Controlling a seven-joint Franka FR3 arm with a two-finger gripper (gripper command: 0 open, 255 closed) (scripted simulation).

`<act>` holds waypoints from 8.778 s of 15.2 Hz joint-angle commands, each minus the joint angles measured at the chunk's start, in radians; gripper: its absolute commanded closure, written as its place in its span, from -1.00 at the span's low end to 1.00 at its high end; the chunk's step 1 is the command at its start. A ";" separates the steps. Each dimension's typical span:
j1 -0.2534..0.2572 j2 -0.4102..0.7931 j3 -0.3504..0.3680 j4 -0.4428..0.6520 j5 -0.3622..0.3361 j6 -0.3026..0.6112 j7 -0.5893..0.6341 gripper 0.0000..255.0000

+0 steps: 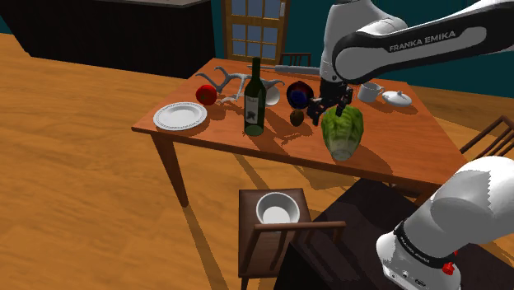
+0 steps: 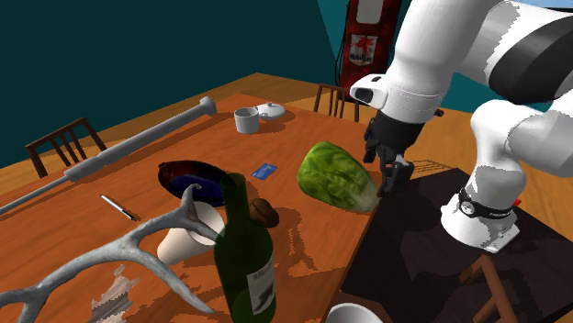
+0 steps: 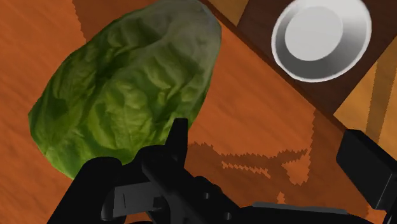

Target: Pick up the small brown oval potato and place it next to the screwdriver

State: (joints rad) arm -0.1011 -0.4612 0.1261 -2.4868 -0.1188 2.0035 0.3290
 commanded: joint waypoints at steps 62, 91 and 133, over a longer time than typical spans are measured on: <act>-0.163 0.630 -0.024 0.424 -0.246 0.384 0.601 1.00; -0.324 0.733 -0.113 0.769 -0.107 0.213 0.221 1.00; -0.512 1.250 -0.156 1.198 -0.020 0.340 -0.030 1.00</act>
State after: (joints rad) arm -0.6125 0.7827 -0.0298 -1.2824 -0.1385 2.3306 0.2982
